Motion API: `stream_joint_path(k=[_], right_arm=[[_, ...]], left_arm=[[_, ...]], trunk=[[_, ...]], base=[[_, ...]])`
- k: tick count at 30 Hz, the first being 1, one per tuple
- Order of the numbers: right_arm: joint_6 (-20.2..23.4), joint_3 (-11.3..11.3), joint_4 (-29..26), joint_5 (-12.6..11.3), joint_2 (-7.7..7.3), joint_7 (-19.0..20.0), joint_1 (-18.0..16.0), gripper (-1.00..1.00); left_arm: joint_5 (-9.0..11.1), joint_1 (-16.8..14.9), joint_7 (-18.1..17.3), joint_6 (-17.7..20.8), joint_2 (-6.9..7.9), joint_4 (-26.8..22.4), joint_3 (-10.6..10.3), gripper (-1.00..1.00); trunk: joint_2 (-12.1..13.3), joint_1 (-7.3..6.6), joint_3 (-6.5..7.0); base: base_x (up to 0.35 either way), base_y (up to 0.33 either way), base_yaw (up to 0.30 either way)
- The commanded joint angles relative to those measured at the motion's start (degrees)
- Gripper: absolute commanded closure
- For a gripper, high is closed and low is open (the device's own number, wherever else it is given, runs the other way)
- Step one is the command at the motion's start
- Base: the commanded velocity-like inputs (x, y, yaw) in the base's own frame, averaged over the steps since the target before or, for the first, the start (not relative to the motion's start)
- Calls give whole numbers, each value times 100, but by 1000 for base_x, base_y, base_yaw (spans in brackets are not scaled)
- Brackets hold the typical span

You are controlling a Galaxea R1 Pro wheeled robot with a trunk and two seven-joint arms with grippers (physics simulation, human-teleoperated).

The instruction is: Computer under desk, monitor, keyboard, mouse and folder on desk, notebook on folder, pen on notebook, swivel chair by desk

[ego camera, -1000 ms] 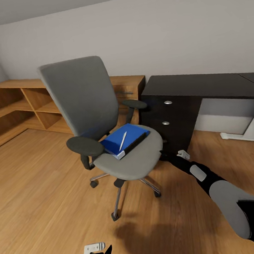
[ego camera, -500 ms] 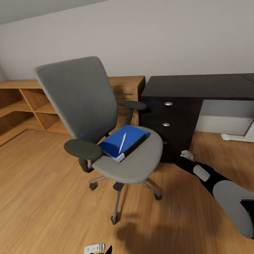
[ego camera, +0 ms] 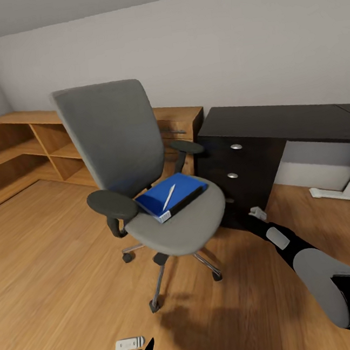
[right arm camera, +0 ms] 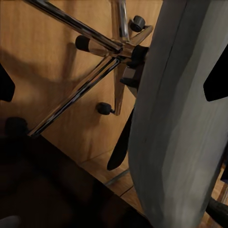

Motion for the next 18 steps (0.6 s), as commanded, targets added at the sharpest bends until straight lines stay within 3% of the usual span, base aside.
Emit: stream_joint_path(k=[1, 9, 18], right_arm=[[46, 33, 15, 61, 4, 7, 2, -100], [44, 31, 19, 61, 5, 11, 2, -100], [50, 21, -13, 53, -14, 24, 2, -100]], left_arm=[[43, -6, -50, -4, -6, 6, 22, -100], [40, -6, -50, -15, -6, 7, 22, -100], [41, -5, -50, -16, -6, 7, 22, -100]], trunk=[[-1, 61, -9], [-1, 61, -43], [-1, 61, -49]], base=[[1, 0, 129], [0, 0, 140], [0, 0, 23]])
